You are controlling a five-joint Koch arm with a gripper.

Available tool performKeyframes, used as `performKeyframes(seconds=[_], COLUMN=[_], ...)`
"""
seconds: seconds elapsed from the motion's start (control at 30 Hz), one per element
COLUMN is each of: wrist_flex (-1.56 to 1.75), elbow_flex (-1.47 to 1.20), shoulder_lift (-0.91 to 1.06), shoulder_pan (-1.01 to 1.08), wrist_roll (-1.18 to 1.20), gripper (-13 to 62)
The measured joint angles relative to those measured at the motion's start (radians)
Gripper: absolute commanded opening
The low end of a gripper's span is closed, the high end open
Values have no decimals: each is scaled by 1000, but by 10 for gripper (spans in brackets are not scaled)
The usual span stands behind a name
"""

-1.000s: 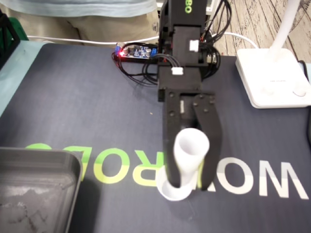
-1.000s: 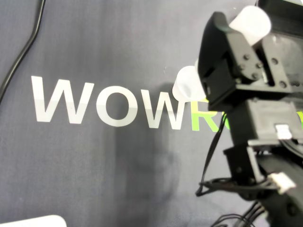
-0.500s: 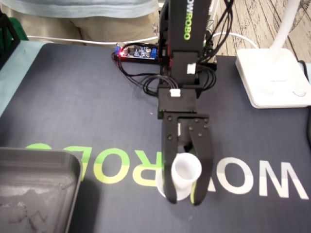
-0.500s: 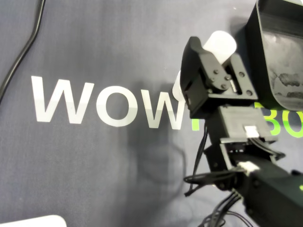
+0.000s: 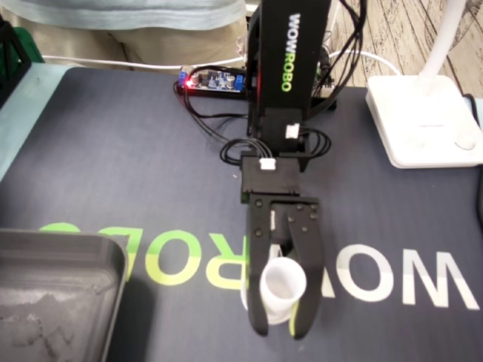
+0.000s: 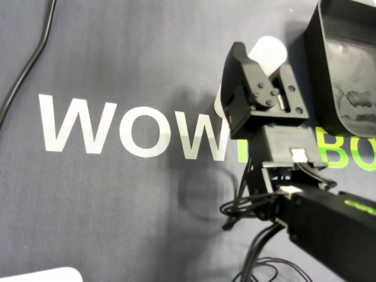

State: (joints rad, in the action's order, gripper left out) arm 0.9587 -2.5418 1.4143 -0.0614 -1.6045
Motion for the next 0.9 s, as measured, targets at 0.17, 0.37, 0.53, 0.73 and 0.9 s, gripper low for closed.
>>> performKeyframes(seconds=[0.17, 0.37, 0.53, 0.73, 0.9], wrist_flex=[2, 2, 2, 2, 2], elbow_flex=[12, 12, 11, -17, -18], shoulder_lift=[0, 0, 2, 77, 195], shoulder_pan=[0, 9, 12, 14, 14], wrist_roll=[-2, 0, 0, 17, 52], gripper=[64, 190, 252, 252, 251])
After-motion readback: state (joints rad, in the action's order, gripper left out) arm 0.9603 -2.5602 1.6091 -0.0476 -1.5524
